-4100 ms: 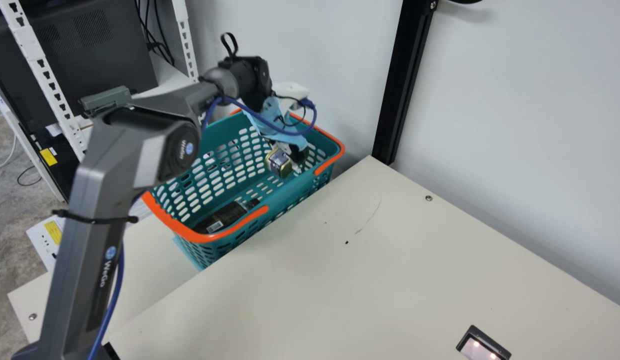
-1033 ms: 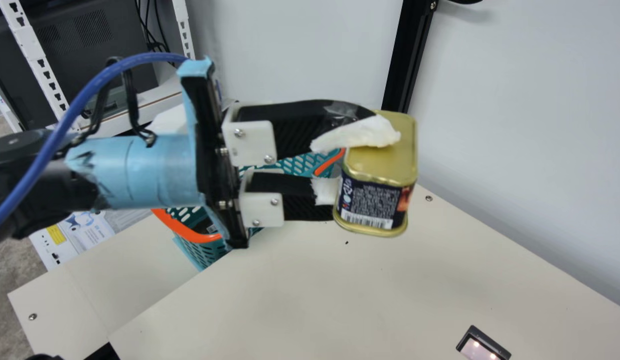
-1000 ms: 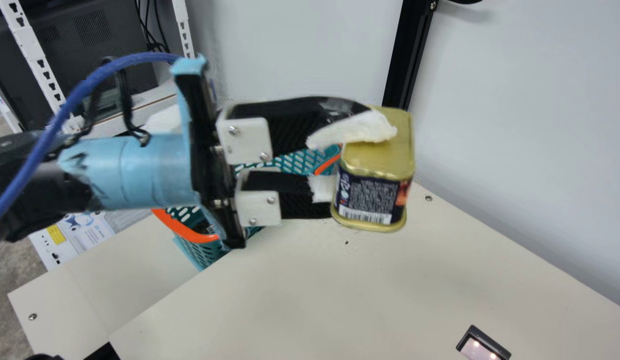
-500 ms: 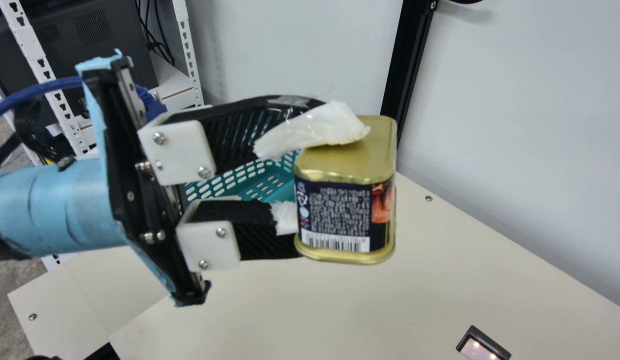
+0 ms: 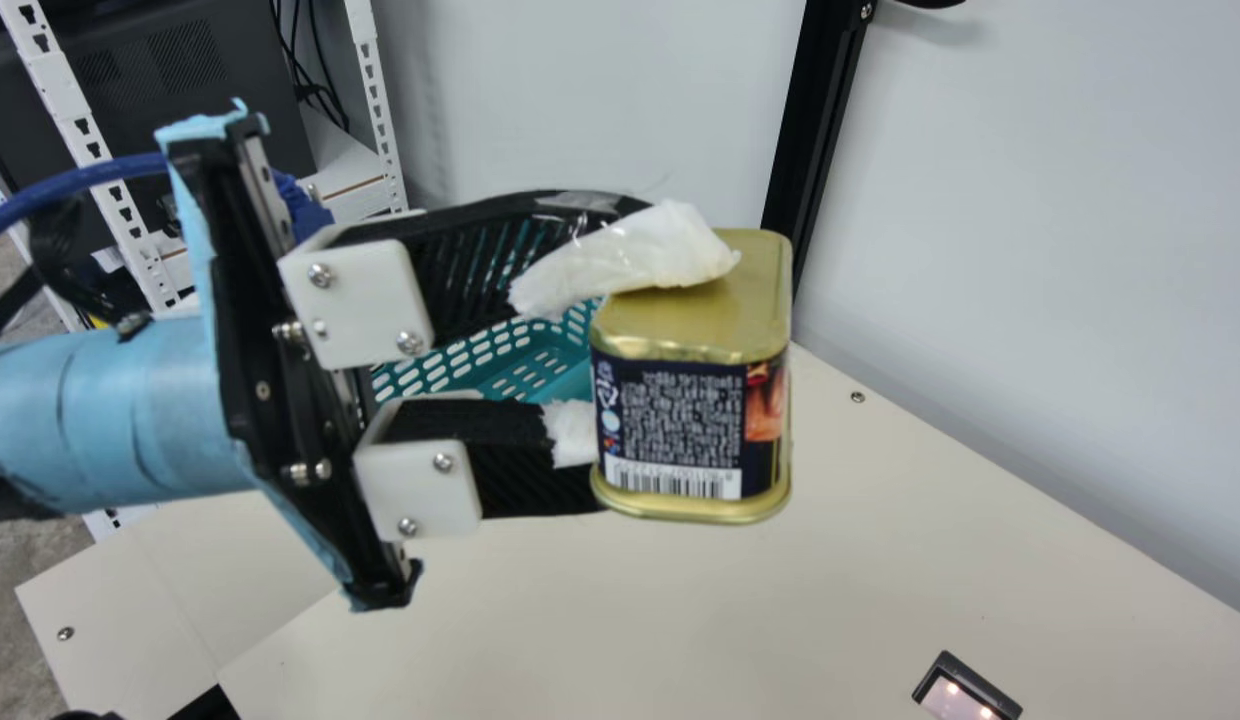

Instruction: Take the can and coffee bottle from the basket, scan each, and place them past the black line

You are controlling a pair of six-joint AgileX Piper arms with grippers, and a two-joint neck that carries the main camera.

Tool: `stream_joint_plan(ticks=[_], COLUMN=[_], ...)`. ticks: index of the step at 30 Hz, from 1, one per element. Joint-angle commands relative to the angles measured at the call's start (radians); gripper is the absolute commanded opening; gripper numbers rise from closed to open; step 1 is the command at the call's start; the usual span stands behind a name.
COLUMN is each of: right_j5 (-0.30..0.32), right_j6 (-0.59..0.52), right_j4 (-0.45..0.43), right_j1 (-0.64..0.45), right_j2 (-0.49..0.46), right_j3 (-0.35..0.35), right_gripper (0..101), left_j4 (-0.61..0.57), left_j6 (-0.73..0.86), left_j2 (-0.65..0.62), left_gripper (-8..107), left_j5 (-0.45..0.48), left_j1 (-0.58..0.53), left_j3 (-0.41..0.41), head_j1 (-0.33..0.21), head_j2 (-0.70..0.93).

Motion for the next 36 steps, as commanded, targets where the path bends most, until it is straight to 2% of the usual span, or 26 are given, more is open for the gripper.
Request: stream_joint_plan(ticks=[1,7,15,36], right_j5=[0.000,0.000,0.000,0.000], right_j6=[0.000,0.000,0.000,0.000], right_j4=[0.000,0.000,0.000,0.000], right_j1=[0.000,0.000,0.000,0.000], right_j2=[0.000,0.000,0.000,0.000], right_j3=[0.000,0.000,0.000,0.000], right_gripper=[101,101,101,101], left_j4=[0.000,0.000,0.000,0.002], left_j6=[0.000,-0.012,-0.139,-0.140], left_j2=[0.000,-0.001,-0.024,-0.023], left_gripper=[10,10,10,10], left_j5=[0.000,-0.004,-0.048,-0.049], left_j1=[0.000,0.001,0.002,0.005], left_j3=[0.000,-0.002,-0.011,-0.011], head_j1=[-0.025,-0.025,-0.025,-0.025], head_j2=[0.016,0.016,0.016,0.016])
